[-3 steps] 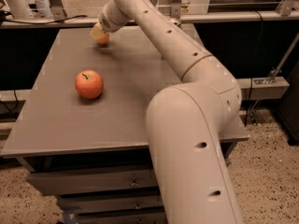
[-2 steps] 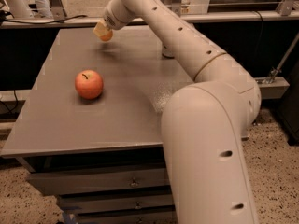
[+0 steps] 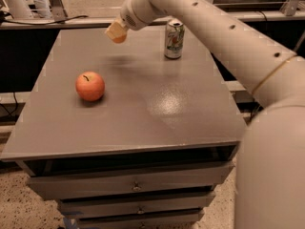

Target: Move orange near 7up can

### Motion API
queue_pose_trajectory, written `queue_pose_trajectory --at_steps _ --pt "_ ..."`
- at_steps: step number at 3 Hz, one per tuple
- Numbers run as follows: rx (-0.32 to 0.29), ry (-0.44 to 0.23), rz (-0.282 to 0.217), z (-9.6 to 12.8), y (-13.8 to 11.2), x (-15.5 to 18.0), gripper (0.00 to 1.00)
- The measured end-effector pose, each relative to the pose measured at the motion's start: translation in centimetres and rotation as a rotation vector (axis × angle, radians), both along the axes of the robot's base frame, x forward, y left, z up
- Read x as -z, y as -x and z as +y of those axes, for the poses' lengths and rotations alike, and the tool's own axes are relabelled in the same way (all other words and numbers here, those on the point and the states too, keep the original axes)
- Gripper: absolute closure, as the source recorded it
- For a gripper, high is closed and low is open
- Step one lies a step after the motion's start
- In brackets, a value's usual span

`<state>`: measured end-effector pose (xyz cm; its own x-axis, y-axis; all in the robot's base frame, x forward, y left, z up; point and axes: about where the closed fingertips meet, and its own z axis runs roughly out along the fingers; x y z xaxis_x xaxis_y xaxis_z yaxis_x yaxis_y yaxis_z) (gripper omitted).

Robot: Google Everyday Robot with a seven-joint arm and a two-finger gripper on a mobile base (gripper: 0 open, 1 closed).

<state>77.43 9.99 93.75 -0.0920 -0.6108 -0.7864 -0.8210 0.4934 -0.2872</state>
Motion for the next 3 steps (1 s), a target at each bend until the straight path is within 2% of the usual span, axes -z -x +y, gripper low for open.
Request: queue_pose_trajectory --at_steps 1,2,3 --pt "0.005 0.034 -0.03 -4.6 5.2 -1.4 1.0" --pt "0.059 0.068 -0.025 -9.8 9.8 -1.1 1.0" --pt "0.124 0.077 -0.001 -14.2 12.3 0.4 1.0"
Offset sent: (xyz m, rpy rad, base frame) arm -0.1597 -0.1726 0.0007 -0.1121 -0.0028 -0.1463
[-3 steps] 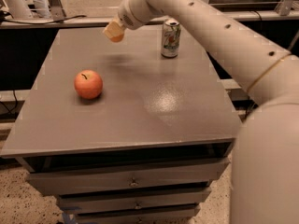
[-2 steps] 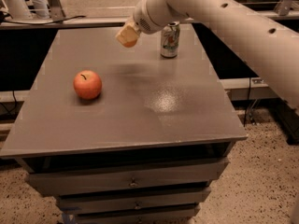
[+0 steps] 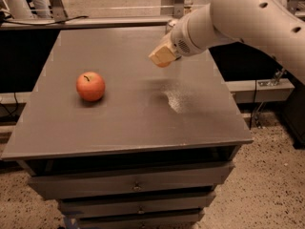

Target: Move orange near 7up can

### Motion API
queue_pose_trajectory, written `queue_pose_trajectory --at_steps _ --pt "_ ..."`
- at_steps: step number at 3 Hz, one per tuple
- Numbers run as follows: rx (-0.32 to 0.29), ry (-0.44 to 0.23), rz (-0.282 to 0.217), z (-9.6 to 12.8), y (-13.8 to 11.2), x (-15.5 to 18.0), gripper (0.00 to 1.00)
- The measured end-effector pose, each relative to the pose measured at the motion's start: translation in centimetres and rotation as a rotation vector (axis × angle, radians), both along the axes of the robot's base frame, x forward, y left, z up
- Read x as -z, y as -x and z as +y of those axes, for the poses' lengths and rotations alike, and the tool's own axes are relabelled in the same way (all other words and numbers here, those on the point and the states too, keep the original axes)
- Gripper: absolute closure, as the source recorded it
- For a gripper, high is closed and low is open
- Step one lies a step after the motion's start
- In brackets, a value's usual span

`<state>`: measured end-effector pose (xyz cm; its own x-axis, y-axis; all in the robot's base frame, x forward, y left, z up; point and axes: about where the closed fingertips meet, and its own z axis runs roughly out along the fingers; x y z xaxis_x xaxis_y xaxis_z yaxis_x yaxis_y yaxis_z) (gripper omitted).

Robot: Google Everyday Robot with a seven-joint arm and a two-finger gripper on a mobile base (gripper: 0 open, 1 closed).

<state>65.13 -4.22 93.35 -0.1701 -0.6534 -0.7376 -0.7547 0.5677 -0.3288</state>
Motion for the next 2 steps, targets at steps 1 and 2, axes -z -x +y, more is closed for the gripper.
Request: queue_pose_trajectory --at_steps 1,2 --pt "0.055 -0.003 0.016 -2.9 0.3 1.9 1.0" --pt "0.111 -0.043 -0.003 -5.0 -1.3 2.8 1.0"
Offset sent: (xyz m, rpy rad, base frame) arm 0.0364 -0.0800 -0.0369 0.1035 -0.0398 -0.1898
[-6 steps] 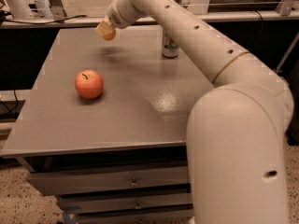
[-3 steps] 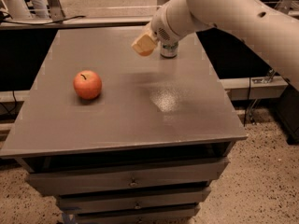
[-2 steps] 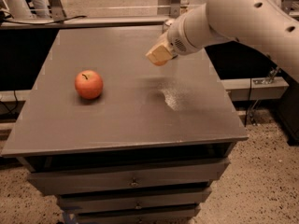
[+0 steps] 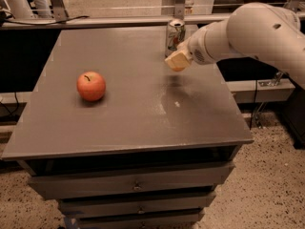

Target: Move orange near 7up can

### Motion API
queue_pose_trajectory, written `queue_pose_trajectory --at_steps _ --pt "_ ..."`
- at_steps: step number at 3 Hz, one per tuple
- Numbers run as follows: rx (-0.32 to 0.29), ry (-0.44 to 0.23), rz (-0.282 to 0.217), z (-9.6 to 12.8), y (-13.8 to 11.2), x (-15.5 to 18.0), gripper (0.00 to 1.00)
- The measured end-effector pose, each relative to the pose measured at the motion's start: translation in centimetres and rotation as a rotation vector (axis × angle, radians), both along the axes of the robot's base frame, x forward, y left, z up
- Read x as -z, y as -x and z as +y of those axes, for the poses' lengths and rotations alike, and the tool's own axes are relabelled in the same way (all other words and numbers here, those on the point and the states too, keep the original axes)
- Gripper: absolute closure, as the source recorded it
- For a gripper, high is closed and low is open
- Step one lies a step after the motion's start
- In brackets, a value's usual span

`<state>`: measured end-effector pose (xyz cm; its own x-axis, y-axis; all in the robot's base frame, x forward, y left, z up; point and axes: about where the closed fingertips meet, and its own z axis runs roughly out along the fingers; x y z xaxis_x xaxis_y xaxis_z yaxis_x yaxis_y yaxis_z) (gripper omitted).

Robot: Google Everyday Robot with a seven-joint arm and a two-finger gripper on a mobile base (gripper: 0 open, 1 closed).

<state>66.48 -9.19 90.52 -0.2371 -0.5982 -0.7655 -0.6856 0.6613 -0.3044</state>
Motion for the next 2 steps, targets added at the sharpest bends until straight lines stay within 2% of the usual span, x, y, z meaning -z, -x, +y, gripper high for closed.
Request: queue_pose_trajectory --at_steps 1,2 --pt "0.039 -0.036 -0.039 -1.0 -2.4 -0.2 1.0" --pt "0.064 -0.057 -0.058 -1.6 -4.2 -0.3 1.0"
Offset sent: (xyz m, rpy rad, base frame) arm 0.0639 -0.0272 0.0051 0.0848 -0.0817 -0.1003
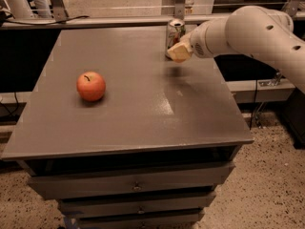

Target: Move orange near 7up can

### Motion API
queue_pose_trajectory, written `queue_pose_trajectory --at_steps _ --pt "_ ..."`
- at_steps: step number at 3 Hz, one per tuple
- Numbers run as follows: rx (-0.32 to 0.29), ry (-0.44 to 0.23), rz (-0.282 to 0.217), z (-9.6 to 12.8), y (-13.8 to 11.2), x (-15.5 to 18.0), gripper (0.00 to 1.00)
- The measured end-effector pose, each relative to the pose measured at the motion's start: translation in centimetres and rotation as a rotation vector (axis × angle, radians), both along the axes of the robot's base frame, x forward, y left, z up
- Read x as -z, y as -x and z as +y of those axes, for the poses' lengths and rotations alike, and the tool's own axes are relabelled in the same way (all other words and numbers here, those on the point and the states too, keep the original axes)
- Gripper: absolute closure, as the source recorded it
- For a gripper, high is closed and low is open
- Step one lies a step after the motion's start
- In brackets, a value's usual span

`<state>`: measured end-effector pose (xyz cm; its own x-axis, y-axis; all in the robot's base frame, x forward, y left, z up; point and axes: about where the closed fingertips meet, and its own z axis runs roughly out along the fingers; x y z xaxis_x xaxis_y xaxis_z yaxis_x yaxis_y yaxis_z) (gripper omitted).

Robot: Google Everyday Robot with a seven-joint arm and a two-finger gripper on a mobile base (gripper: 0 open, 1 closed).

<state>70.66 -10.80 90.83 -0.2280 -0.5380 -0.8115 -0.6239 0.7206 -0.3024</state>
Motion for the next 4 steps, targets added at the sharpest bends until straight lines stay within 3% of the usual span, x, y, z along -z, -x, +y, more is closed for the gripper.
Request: queue_pose_trajectory --at_steps 1,4 --pt "0.013 -0.017 0.014 0.0 -1.2 0.8 0.82" --pt "0.02 -0.04 0.031 0.5 -2.2 1.7 0.12"
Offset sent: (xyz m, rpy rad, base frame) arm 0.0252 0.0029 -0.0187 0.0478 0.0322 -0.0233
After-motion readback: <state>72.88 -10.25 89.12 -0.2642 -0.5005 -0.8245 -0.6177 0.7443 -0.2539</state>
